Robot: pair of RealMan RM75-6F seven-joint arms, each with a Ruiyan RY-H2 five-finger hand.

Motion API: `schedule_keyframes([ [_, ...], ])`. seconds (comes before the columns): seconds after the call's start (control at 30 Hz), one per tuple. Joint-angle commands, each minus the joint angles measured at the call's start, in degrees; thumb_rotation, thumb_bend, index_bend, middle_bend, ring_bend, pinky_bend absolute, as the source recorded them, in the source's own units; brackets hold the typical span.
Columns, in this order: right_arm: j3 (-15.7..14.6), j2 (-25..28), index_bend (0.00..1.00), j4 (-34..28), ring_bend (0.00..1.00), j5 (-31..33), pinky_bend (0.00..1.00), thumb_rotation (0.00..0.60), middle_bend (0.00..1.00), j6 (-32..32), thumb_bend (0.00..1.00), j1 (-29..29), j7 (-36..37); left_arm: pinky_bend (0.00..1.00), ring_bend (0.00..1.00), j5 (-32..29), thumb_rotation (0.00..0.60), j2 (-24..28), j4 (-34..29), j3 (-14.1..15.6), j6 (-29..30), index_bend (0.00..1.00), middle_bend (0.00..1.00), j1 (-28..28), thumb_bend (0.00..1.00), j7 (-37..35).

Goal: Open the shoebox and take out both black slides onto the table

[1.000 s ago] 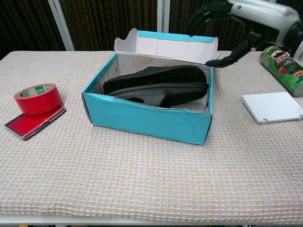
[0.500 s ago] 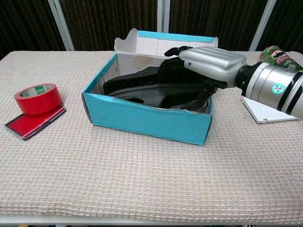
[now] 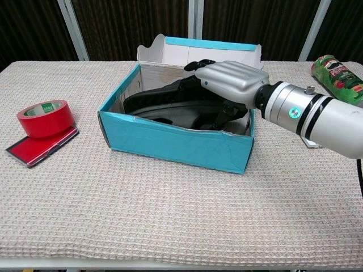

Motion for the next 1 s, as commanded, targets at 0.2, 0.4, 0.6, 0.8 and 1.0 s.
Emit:
schedule_keyframes([
  [0.2,-0.44,-5.00,0.68,6.77,0.17,-3.09,0.00,0.600,0.59,4.01,0.55,0.61,1.47,0.07,0.05,0.08,0.600,-0.09,0.24,0.06,-0.08,0.18,0.15,0.02,0.07,-0.24],
  [0.4,0.92,-2.72,0.72,4.32,0.20,-5.50,0.00,0.600,0.62,9.78,0.63,0.15,5.85,0.07,0.05,0.06,0.600,-0.10,0.28,0.05,-0.15,0.18,0.15,0.03,0.07,-0.44],
  [0.6,2.85,2.59,0.72,-2.08,0.20,-5.99,0.00,0.600,0.62,13.55,0.63,-0.87,7.85,0.07,0.05,0.17,0.600,0.10,-0.02,-0.05,-0.15,0.18,0.15,-0.10,0.07,-0.22],
  [0.8,5.63,11.09,0.72,-9.25,0.20,-2.55,0.00,0.600,0.62,19.07,0.63,-5.92,10.36,0.07,0.05,0.82,0.600,0.41,-0.21,-0.25,-0.03,0.18,0.15,-0.53,0.07,-0.17],
  [1.0,6.32,19.16,0.71,-13.96,0.20,5.84,0.00,0.600,0.62,21.20,0.63,-13.91,13.01,0.07,0.05,1.22,0.600,0.21,-0.24,-0.44,-1.03,0.18,0.15,-1.48,0.07,-0.67],
])
